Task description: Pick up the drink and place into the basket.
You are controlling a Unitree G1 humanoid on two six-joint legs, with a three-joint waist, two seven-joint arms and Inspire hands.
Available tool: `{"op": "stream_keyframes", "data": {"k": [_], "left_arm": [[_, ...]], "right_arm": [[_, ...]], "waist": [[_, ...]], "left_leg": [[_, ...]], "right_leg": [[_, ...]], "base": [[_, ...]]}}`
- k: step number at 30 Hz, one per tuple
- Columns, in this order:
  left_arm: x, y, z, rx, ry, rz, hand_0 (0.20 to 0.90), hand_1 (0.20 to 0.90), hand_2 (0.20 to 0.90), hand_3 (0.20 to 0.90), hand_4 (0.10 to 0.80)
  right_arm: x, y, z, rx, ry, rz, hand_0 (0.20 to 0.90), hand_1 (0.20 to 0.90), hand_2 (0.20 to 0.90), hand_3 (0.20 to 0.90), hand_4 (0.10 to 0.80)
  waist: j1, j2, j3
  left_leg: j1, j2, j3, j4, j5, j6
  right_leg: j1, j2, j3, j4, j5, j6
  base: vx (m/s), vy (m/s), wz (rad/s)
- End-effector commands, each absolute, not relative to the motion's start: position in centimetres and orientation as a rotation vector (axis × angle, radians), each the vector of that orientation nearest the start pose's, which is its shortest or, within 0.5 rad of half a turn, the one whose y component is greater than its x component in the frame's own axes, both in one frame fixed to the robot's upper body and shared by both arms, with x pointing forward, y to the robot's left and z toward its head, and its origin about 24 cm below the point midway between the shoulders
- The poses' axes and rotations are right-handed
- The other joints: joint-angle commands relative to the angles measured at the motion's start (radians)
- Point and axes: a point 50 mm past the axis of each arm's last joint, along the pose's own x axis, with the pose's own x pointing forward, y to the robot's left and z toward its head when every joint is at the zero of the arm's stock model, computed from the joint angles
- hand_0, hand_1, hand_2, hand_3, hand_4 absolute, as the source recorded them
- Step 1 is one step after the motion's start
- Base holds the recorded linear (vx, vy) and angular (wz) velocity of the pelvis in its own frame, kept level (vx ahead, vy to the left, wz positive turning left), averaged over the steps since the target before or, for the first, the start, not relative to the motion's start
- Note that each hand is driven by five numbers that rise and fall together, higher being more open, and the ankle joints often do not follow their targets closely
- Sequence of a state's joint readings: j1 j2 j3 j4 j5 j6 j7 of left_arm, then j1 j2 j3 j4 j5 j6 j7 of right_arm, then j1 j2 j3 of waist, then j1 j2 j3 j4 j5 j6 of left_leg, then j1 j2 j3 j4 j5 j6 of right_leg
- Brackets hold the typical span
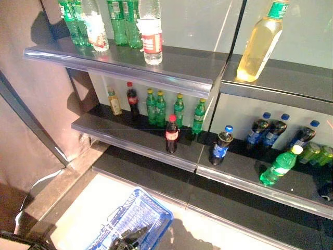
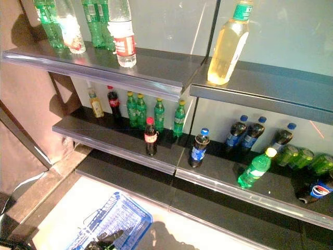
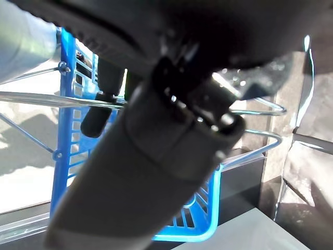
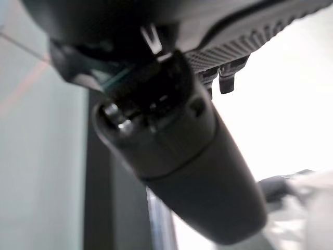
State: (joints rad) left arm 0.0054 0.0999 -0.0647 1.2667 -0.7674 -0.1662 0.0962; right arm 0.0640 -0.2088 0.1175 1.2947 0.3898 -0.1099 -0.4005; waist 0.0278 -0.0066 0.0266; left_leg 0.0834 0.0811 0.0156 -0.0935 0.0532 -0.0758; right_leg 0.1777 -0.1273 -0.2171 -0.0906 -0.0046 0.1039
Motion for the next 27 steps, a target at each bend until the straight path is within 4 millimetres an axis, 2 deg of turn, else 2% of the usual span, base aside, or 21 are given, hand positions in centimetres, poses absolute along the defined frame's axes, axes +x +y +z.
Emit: {"op": "stream_keyframes", "data": {"k": [1, 2, 3, 4, 6, 8, 9, 10, 11, 12, 14, 18, 19, 20, 24, 27], "left_arm": [[9.8, 22.3, -16.0, -0.253, 1.016, 0.543, 0.3, 0.3, 0.3, 0.2, 0.1], [9.8, 22.4, -15.9, -0.248, 1.012, 0.54, 0.3, 0.3, 0.3, 0.2, 0.1], [9.8, 22.4, -15.9, -0.248, 1.012, 0.54, 0.3, 0.3, 0.3, 0.2, 0.1], [9.8, 22.5, -15.8, -0.241, 1.005, 0.538, 0.3, 0.3, 0.3, 0.2, 0.1], [10.1, 22.5, -15.7, -0.236, 0.997, 0.537, 0.3, 0.3, 0.3, 0.2, 0.1], [10.4, 22.4, -15.5, -0.232, 0.989, 0.541, 0.3, 0.3, 0.3, 0.2, 0.1], [10.4, 22.4, -15.4, -0.232, 0.988, 0.542, 0.3, 0.3, 0.3, 0.2, 0.1], [10.3, 22.4, -15.3, -0.234, 0.985, 0.548, 0.3, 0.3, 0.3, 0.2, 0.1], [10.3, 22.4, -15.3, -0.235, 0.985, 0.549, 0.3, 0.3, 0.3, 0.2, 0.1], [9.9, 22.4, -15.3, -0.237, 0.987, 0.552, 0.3, 0.3, 0.3, 0.2, 0.1], [9.3, 22.4, -15.4, -0.246, 0.993, 0.562, 0.3, 0.3, 0.3, 0.2, 0.1], [8.6, 22.3, -15.7, -0.262, 1.003, 0.576, 0.3, 0.3, 0.3, 0.2, 0.1], [8.6, 22.3, -15.7, -0.262, 1.003, 0.576, 0.3, 0.3, 0.3, 0.2, 0.1], [8.2, 22.4, -15.8, -0.271, 1.006, 0.587, 0.3, 0.3, 0.3, 0.2, 0.1], [7.3, 22.5, -16.0, -0.291, 1.009, 0.605, 0.3, 0.3, 0.3, 0.2, 0.1], [6.9, 22.6, -16.1, -0.298, 1.012, 0.612, 0.3, 0.3, 0.3, 0.2, 0.1]], "right_arm": [[10.6, -26.2, -14.2, -0.256, 0.943, -0.626, 0.9, 0.9, 0.9, 0.9, 0.8], [11.7, -25.8, -13.9, -0.251, 0.892, -0.589, 0.9, 0.9, 0.9, 0.9, 0.8], [11.7, -25.8, -13.9, -0.251, 0.892, -0.589, 0.9, 0.9, 0.9, 0.9, 0.8], [13.9, -24.6, -12.8, -0.244, 0.779, -0.507, 0.9, 0.9, 0.9, 0.9, 0.8], [15.8, -23.4, -11.6, -0.223, 0.694, -0.443, 0.9, 0.9, 0.9, 0.9, 0.8], [18.1, -21.3, -9.0, -0.198, 0.552, -0.362, 0.9, 0.9, 0.9, 0.9, 0.8], [18.4, -21.0, -8.5, -0.201, 0.532, -0.351, 0.9, 0.9, 0.9, 0.9, 0.8], [19.1, -20.3, -6.4, -0.191, 0.43, -0.307, 0.9, 0.9, 0.9, 0.9, 0.8], [19.1, -20.3, -6.2, -0.19, 0.412, -0.3, 0.9, 0.9, 0.9, 0.9, 0.8], [19.7, -20.0, -4.2, -0.187, 0.321, -0.264, 0.9, 0.9, 0.9, 0.9, 0.8], [20.4, -20.0, -1.5, -0.195, 0.204, -0.222, 0.9, 0.9, 0.9, 0.9, 0.8], [21.6, -20.0, 3.2, -0.199, -0.037, -0.191, 0.9, 0.9, 0.9, 0.9, 0.8], [21.6, -20.0, 3.2, -0.199, -0.037, -0.191, 0.9, 0.9, 0.9, 0.9, 0.8], [22.0, -19.9, 5.4, -0.203, -0.147, -0.188, 0.9, 0.9, 0.9, 0.9, 0.8], [22.2, -20.1, 9.0, -0.192, -0.333, -0.223, 0.9, 0.9, 0.9, 0.9, 0.8], [22.3, -20.2, 10.8, -0.18, -0.423, -0.261, 0.9, 0.9, 0.9, 0.9, 0.8]], "waist": [[0.068, -0.001, 0.06], [0.071, -0.004, 0.062], [0.071, -0.004, 0.062], [0.073, -0.011, 0.064], [0.071, -0.016, 0.068], [0.063, -0.023, 0.073], [0.061, -0.024, 0.073], [0.051, -0.027, 0.072], [0.05, -0.027, 0.071], [0.044, -0.027, 0.069], [0.034, -0.026, 0.063], [0.023, -0.022, 0.055], [0.023, -0.022, 0.055], [0.019, -0.02, 0.052], [0.013, -0.016, 0.047], [0.011, -0.014, 0.044]], "left_leg": [[0.027, 0.048, 0.021, 0.006, -0.06, -0.013], [0.025, 0.048, 0.019, 0.006, -0.058, -0.012], [0.025, 0.048, 0.019, 0.006, -0.058, -0.012], [0.02, 0.048, 0.013, 0.006, -0.055, -0.011], [0.016, 0.047, 0.008, 0.006, -0.052, -0.011], [0.012, 0.047, 0.004, 0.006, -0.05, -0.012], [0.011, 0.047, 0.004, 0.006, -0.05, -0.012], [0.009, 0.045, 0.003, 0.006, -0.049, -0.011], [0.008, 0.045, 0.003, 0.006, -0.049, -0.011], [0.007, 0.044, 0.004, 0.006, -0.049, -0.01], [0.006, 0.044, 0.011, 0.006, -0.051, -0.009], [0.005, 0.047, 0.024, 0.006, -0.054, -0.011], [0.005, 0.047, 0.025, 0.006, -0.054, -0.011], [0.003, 0.049, 0.031, 0.006, -0.055, -0.013], [0.003, 0.055, 0.042, 0.006, -0.059, -0.016], [0.003, 0.058, 0.047, 0.006, -0.06, -0.018]], "right_leg": [[-0.053, -0.092, -0.013, 0.011, 0.064, 0.046], [-0.055, -0.093, -0.012, 0.011, 0.066, 0.047], [-0.055, -0.093, -0.012, 0.011, 0.066, 0.047], [-0.058, -0.093, -0.013, 0.01, 0.07, 0.049], [-0.06, -0.094, -0.013, 0.01, 0.073, 0.05], [-0.063, -0.095, -0.013, 0.009, 0.077, 0.053], [-0.064, -0.095, -0.013, 0.009, 0.078, 0.053], [-0.067, -0.095, -0.01, 0.007, 0.08, 0.055], [-0.067, -0.095, -0.01, 0.007, 0.081, 0.055], [-0.07, -0.095, -0.007, 0.007, 0.081, 0.057], [-0.073, -0.095, -0.001, 0.007, 0.08, 0.058], [-0.08, -0.097, 0.006, 0.008, 0.077, 0.061], [-0.08, -0.097, 0.006, 0.008, 0.077, 0.061], [-0.085, -0.098, 0.008, 0.009, 0.075, 0.062], [-0.093, -0.102, 0.009, 0.011, 0.073, 0.064], [-0.096, -0.103, 0.011, 0.012, 0.07, 0.064]], "base": [[-0.023, -0.034, 0.0], [0.0, 0.0, 0.0], [-0.033, -0.052, 0.0], [-0.034, -0.051, 0.01], [-0.039, -0.056, 0.04], [-0.03, -0.037, 0.06], [-0.021, -0.025, 0.1], [-0.011, -0.015, 0.15], [-0.008, -0.013, 0.2], [0.003, 0.003, 0.14], [0.013, 0.018, 0.12], [0.014, 0.02, 0.09], [0.016, 0.032, 0.0], [0.0, 0.0, 0.0], [0.008, 0.014, -0.02], [0.011, 0.005, -0.01]]}}
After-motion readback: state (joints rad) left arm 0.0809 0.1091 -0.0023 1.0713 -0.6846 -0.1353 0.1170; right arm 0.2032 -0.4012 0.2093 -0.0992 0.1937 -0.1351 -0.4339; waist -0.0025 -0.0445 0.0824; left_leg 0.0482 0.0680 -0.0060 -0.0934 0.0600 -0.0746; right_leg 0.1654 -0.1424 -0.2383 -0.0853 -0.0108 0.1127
